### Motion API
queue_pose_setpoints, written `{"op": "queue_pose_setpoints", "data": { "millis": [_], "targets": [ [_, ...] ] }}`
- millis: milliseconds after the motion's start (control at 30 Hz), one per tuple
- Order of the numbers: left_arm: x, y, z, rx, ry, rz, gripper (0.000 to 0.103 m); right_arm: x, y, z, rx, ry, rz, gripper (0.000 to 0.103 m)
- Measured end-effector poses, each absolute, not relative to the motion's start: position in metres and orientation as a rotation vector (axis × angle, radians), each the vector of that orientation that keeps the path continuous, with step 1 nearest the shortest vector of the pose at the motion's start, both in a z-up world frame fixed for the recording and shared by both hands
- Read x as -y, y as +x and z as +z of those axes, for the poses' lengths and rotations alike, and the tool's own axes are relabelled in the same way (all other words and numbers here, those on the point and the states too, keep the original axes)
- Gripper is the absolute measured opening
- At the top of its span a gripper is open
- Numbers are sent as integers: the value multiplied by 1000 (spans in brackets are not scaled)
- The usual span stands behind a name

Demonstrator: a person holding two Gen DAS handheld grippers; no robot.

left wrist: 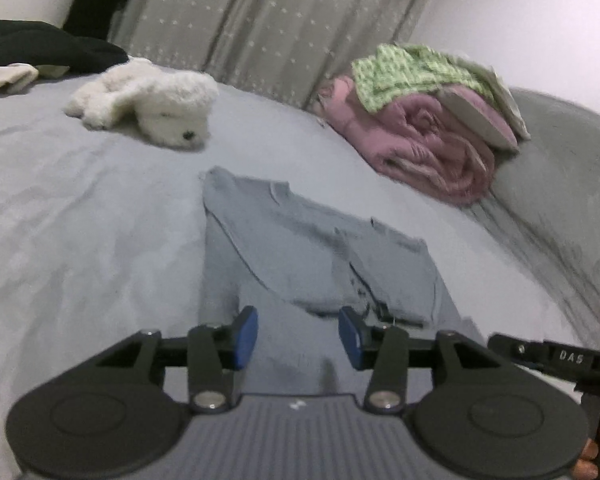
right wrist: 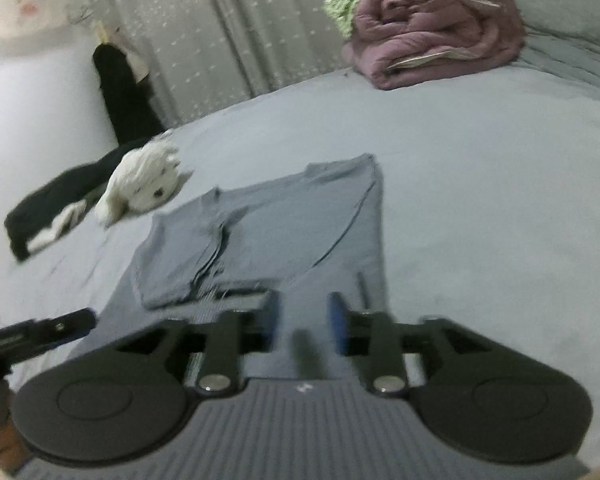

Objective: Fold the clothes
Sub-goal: 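Open both grippers and release the folded hem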

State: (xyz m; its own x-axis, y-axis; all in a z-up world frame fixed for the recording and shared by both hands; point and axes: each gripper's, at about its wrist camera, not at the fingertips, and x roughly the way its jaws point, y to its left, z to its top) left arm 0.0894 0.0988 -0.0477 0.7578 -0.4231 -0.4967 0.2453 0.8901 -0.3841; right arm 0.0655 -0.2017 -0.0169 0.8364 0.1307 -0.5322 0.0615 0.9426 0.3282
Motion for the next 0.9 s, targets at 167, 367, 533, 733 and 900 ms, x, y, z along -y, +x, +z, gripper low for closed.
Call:
{"op": "queue_pose_setpoints", "data": {
  "millis": [167,367,533,733,900],
  "targets": [
    [-109,91,-64,-660,-309,-366,47,217,64,-30,-622,384,16,37],
    [-121,84,-60,-707,-303,-372,49,235,50,-23,-634,456,-10,41],
    [-137,87,-56,-839,-367,-428,57,256,40,-20,-694,613,39,47],
    [-165,89,-65,-939,-516,-466,60,282,27,-21,-763,765,84,51],
    [-174,94,-82,-1006,-660,-522,59,302,19,-30,-831,861,107,51]
  ]
}}
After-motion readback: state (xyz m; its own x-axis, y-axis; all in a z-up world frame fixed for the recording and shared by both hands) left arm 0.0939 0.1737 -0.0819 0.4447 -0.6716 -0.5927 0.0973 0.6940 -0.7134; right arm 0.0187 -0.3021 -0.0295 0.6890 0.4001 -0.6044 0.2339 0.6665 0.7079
